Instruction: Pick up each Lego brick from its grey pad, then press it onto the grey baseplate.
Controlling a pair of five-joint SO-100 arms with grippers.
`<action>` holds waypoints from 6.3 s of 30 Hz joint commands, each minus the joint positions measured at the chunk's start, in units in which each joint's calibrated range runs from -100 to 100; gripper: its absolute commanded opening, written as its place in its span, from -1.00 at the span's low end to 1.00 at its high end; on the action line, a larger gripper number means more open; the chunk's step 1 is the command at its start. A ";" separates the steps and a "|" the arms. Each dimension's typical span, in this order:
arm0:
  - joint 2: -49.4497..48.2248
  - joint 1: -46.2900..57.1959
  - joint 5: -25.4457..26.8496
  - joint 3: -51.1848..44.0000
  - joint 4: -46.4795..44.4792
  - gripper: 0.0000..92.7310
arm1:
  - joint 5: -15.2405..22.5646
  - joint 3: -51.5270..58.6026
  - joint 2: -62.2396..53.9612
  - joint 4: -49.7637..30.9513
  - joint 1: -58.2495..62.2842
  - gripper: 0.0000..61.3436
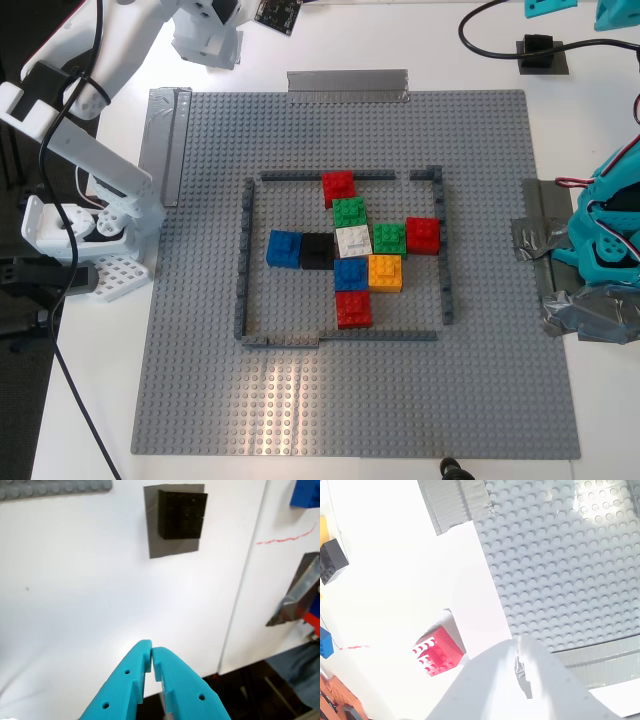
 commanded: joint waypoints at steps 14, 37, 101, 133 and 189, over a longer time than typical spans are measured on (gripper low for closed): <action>-5.97 -0.80 10.63 -0.76 0.73 -1.00 | -0.78 -2.41 -1.71 -0.14 -0.84 -0.99; -6.75 -2.83 10.48 0.24 0.65 -1.00 | -2.79 -0.87 -3.77 1.49 -1.71 -0.99; 19.26 -6.82 -6.61 -21.98 0.73 -0.73 | -5.33 -11.62 -5.06 3.85 -12.88 -0.99; 29.31 -3.63 -2.46 -24.96 0.08 -0.41 | -3.57 -57.67 40.09 10.03 -18.91 -0.99; 35.66 -4.72 -2.51 -25.05 -4.56 -0.41 | 5.27 -41.51 37.78 -0.79 -17.31 -0.32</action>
